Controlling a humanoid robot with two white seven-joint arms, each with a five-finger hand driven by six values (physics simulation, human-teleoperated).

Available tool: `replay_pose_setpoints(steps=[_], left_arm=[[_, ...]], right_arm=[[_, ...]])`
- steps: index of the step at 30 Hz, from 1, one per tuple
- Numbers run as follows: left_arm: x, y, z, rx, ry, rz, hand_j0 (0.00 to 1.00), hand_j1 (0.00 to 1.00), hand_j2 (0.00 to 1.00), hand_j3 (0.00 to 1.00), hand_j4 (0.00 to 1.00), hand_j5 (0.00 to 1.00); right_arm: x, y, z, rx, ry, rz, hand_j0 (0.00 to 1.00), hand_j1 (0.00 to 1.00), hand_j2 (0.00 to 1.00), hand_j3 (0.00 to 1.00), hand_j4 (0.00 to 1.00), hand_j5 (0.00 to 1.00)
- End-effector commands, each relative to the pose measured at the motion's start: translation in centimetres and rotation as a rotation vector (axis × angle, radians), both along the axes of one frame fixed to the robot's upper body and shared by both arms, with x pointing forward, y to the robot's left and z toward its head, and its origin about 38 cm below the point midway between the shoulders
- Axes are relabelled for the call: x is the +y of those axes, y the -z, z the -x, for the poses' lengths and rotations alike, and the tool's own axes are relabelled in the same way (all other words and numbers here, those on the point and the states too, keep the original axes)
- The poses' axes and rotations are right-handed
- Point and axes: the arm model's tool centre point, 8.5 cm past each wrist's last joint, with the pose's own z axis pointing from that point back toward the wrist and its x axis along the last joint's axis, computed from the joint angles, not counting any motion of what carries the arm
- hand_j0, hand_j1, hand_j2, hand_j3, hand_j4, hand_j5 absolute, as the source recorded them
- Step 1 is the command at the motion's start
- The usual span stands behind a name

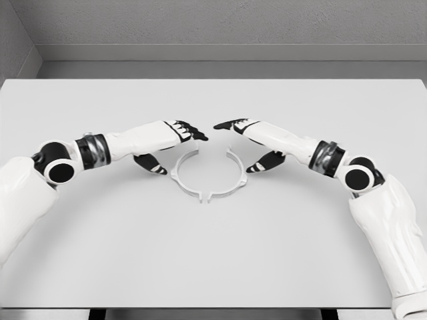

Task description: Assemble PVC drainage pipe clamps

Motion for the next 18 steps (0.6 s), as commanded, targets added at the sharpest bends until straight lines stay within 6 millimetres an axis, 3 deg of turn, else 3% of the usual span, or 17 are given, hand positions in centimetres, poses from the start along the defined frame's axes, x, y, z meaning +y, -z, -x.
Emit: replay_pose_setpoints(steps=[1, 7, 11, 16, 18], left_arm=[[-0.4, -0.1, 0.0, 0.002, 0.002, 0.014, 1.0, 1.0, 1.0, 1.0, 1.0, 1.0], [-0.5, -0.1, 0.0, 0.003, 0.002, 0.017, 1.0, 1.0, 1.0, 1.0, 1.0, 1.0], [0.3, -0.5, -0.3, -0.008, -0.012, 0.012, 1.0, 1.0, 1.0, 1.0, 1.0, 1.0], [6.2, -2.4, -1.0, -0.044, -0.095, -0.076, 1.0, 1.0, 1.0, 1.0, 1.0, 1.0], [7.4, -3.2, -1.2, -0.059, -0.121, -0.078, 1.0, 1.0, 1.0, 1.0, 1.0, 1.0]], right_arm=[[0.3, -0.1, 0.0, 0.003, -0.001, -0.013, 1.0, 1.0, 1.0, 1.0, 1.0, 1.0], [1.1, -0.1, 0.0, 0.002, -0.012, -0.022, 1.0, 1.0, 1.0, 1.0, 1.0, 1.0], [0.1, 0.1, -0.2, 0.009, 0.007, -0.013, 1.0, 1.0, 1.0, 1.0, 1.0, 1.0], [-0.3, 0.6, -0.3, 0.024, 0.016, -0.008, 1.0, 1.0, 1.0, 1.0, 1.0, 1.0], [-0.3, 0.7, -0.3, 0.027, 0.018, -0.008, 1.0, 1.0, 1.0, 1.0, 1.0, 1.0]])
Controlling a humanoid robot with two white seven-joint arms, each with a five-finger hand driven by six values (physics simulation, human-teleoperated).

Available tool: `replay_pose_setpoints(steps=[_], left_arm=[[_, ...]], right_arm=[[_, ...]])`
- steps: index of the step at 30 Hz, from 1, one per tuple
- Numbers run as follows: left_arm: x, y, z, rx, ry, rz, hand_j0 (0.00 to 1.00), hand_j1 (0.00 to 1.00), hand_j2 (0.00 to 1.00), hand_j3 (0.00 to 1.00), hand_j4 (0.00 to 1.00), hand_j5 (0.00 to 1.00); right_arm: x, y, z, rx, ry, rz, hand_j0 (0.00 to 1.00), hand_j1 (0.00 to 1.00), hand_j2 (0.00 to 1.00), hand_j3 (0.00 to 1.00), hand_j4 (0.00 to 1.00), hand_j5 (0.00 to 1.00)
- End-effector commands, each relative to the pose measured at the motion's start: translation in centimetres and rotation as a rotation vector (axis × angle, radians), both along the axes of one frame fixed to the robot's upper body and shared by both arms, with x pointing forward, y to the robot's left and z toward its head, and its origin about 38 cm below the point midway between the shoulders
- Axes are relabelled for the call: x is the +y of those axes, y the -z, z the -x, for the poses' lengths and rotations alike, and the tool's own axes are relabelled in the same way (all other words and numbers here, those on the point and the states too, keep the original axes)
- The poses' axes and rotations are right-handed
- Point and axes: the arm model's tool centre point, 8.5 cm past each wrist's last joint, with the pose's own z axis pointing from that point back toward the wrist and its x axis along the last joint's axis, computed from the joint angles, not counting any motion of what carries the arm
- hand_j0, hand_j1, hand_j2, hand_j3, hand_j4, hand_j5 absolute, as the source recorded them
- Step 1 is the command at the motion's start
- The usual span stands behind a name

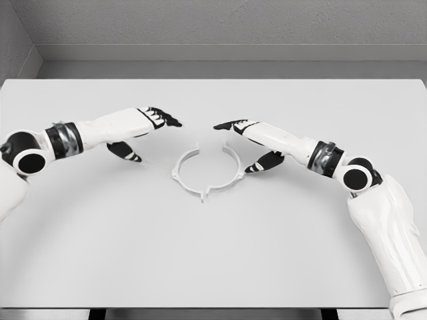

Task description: Assemble PVC drainage pipe clamps

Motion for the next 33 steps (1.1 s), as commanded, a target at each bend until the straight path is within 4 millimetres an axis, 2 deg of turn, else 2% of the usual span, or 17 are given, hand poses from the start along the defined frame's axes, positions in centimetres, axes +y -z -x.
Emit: replay_pose_setpoints(steps=[1, 4, 7, 9, 12, 18, 26, 33], left_arm=[[1.7, -0.7, -0.1, -0.009, -0.031, -0.01, 1.0, 1.0, 1.0, 1.0, 1.0, 1.0], [1.6, -0.5, 0.0, -0.006, -0.026, -0.011, 1.0, 1.0, 1.0, 1.0, 1.0, 1.0], [1.4, -0.3, 0.1, 0.0, -0.023, -0.012, 1.0, 1.0, 1.0, 1.0, 1.0, 1.0], [1.4, -0.1, 0.1, 0.004, -0.022, -0.012, 1.0, 1.0, 1.0, 1.0, 1.0, 1.0], [1.4, -0.3, 0.0, -0.001, -0.024, -0.008, 1.0, 1.0, 1.0, 1.0, 1.0, 1.0], [1.2, -0.5, 0.0, -0.005, -0.019, -0.008, 1.0, 1.0, 1.0, 1.0, 1.0, 1.0], [0.7, -0.1, 0.2, 0.002, -0.008, -0.004, 1.0, 1.0, 1.0, 1.0, 1.0, 1.0], [0.6, -0.2, 0.2, 0.0, -0.006, -0.004, 1.0, 1.0, 1.0, 1.0, 1.0, 1.0]], right_arm=[[-0.2, 0.1, 0.0, 0.006, 0.005, -0.007, 1.0, 1.0, 1.0, 1.0, 1.0, 1.0], [-0.1, -0.6, -0.4, -0.008, 0.004, -0.008, 1.0, 1.0, 1.0, 1.0, 1.0, 1.0], [-0.4, -2.1, -2.1, -0.027, 0.018, -0.002, 1.0, 1.0, 1.0, 1.0, 1.0, 1.0], [-0.2, -1.6, -3.7, 0.015, 0.041, -0.009, 1.0, 1.0, 1.0, 1.0, 1.0, 1.0], [0.6, -0.5, -4.8, 0.065, 0.056, 0.004, 1.0, 1.0, 1.0, 1.0, 1.0, 1.0], [-0.1, 1.0, -4.7, 0.112, 0.076, 0.014, 1.0, 1.0, 1.0, 1.0, 1.0, 1.0], [1.2, 1.0, -4.6, 0.112, 0.055, 0.003, 1.0, 1.0, 1.0, 1.0, 1.0, 1.0], [2.0, 0.1, -5.0, 0.093, 0.045, -0.007, 1.0, 1.0, 1.0, 1.0, 1.0, 1.0]])
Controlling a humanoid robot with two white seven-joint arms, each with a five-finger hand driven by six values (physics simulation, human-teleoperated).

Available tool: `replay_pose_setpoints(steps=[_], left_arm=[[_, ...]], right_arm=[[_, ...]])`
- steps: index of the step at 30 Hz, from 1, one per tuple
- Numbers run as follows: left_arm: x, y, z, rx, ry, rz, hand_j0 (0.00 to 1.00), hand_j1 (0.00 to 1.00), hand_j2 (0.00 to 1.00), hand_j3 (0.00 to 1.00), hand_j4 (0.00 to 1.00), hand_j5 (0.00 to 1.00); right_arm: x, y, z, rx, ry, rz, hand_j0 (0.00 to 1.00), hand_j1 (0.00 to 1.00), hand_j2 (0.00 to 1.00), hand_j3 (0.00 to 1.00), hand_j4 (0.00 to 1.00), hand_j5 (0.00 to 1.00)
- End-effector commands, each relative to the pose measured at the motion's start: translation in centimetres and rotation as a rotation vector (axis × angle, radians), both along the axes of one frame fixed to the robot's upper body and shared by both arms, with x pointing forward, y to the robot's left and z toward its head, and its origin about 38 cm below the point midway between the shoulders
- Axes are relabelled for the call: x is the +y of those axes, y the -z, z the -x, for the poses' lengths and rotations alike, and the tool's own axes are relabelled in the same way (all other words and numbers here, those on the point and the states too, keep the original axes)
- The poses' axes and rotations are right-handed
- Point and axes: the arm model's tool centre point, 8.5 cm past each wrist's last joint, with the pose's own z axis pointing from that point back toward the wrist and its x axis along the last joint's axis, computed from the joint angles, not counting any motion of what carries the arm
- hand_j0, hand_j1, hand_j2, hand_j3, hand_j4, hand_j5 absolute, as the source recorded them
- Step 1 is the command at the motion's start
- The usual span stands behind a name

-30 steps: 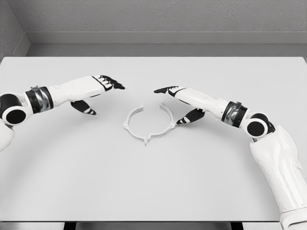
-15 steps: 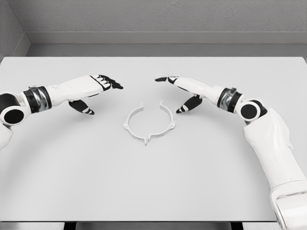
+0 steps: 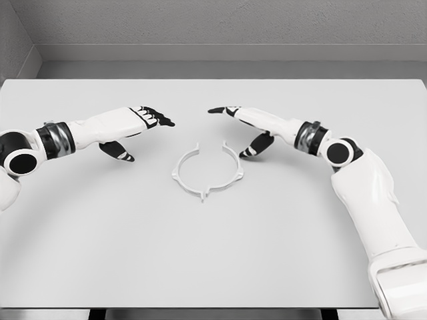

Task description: Assemble PVC drainage pipe clamps

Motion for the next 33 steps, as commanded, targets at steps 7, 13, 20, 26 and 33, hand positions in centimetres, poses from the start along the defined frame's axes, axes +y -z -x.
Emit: replay_pose_setpoints(steps=[7, 13, 20, 26, 33], left_arm=[[0.1, -0.1, 0.0, 0.001, -0.003, 0.006, 1.0, 1.0, 1.0, 1.0, 1.0, 1.0], [-0.2, -0.1, 0.0, -0.001, 0.002, 0.009, 1.0, 1.0, 1.0, 1.0, 1.0, 1.0], [-0.2, -0.1, 0.0, 0.0, 0.002, 0.008, 1.0, 1.0, 1.0, 1.0, 1.0, 1.0], [-0.2, -0.2, 0.0, -0.001, 0.002, 0.008, 1.0, 1.0, 1.0, 1.0, 1.0, 1.0], [-2.4, 0.9, 0.2, 0.019, 0.03, 0.044, 1.0, 1.0, 1.0, 1.0, 1.0, 1.0]], right_arm=[[0.4, 0.0, 0.0, 0.002, -0.003, -0.011, 1.0, 1.0, 1.0, 1.0, 1.0, 1.0], [1.6, 0.1, 0.2, 0.006, -0.025, -0.017, 1.0, 1.0, 1.0, 1.0, 1.0, 1.0], [0.6, -1.1, -0.4, -0.018, -0.004, -0.023, 1.0, 1.0, 1.0, 1.0, 1.0, 1.0], [-4.4, -2.0, -0.5, -0.053, 0.082, -0.018, 1.0, 1.0, 1.0, 1.0, 1.0, 1.0], [-3.8, -3.1, 3.0, -0.154, 0.017, -0.007, 1.0, 1.0, 1.0, 1.0, 1.0, 1.0]])
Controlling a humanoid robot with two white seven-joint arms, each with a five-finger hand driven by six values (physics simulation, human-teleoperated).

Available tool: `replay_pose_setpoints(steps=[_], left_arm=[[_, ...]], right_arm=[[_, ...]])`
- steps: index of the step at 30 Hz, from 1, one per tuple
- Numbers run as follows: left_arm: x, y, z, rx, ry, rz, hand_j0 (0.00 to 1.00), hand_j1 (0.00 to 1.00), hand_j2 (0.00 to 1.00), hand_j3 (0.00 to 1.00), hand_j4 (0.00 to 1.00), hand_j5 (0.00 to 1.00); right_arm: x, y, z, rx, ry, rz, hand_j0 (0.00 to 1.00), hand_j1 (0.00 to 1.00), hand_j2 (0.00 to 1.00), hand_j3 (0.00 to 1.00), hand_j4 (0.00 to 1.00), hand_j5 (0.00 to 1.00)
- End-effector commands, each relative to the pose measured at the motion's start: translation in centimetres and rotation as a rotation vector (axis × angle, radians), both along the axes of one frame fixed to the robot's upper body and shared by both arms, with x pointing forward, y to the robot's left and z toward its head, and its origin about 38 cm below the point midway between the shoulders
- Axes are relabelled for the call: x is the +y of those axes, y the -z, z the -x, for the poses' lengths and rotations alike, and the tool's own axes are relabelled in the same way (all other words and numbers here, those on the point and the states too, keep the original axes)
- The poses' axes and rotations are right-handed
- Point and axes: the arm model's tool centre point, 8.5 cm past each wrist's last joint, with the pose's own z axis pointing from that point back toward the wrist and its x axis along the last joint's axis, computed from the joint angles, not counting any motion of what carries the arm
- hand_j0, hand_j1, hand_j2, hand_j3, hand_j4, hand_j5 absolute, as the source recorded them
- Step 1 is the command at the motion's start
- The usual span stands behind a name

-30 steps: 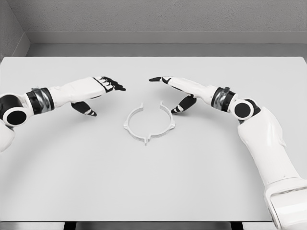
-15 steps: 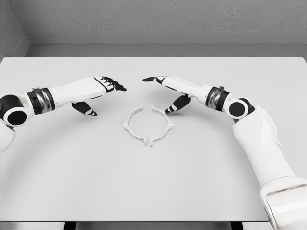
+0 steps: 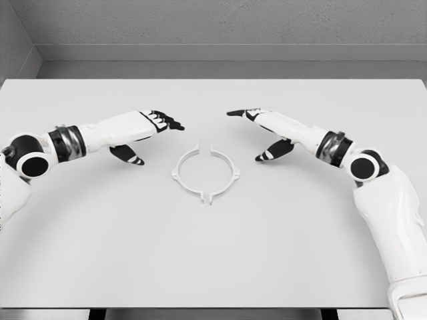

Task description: Assemble PVC drainage pipe clamps

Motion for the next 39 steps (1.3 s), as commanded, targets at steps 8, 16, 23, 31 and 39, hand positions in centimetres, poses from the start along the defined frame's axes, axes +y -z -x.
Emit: replay_pose_setpoints(steps=[8, 16, 23, 31, 39], left_arm=[[-1.2, 0.9, 0.3, 0.024, 0.024, 0.005, 1.0, 1.0, 1.0, 1.0, 1.0, 1.0], [-2.3, 1.1, 0.4, 0.027, 0.038, 0.023, 1.0, 1.0, 1.0, 1.0, 1.0, 1.0], [-2.6, 1.2, 0.4, 0.029, 0.042, 0.028, 1.0, 1.0, 1.0, 1.0, 1.0, 1.0], [-2.6, 1.2, 0.4, 0.029, 0.042, 0.028, 1.0, 1.0, 1.0, 1.0, 1.0, 1.0], [-2.9, 1.4, 0.6, 0.032, 0.046, 0.033, 1.0, 1.0, 1.0, 1.0, 1.0, 1.0]], right_arm=[[0.8, -0.5, 1.4, -0.035, -0.035, 0.002, 1.0, 1.0, 1.0, 1.0, 1.0, 1.0], [2.4, 0.9, 2.2, -0.007, -0.061, -0.01, 1.0, 1.0, 1.0, 1.0, 1.0, 1.0], [3.0, 1.0, 3.0, -0.011, -0.082, -0.009, 1.0, 1.0, 1.0, 1.0, 1.0, 1.0], [4.0, 1.1, 3.0, -0.013, -0.091, -0.015, 1.0, 1.0, 1.0, 1.0, 1.0, 1.0], [4.0, 1.1, 3.0, -0.013, -0.091, -0.016, 1.0, 1.0, 1.0, 1.0, 1.0, 1.0]])
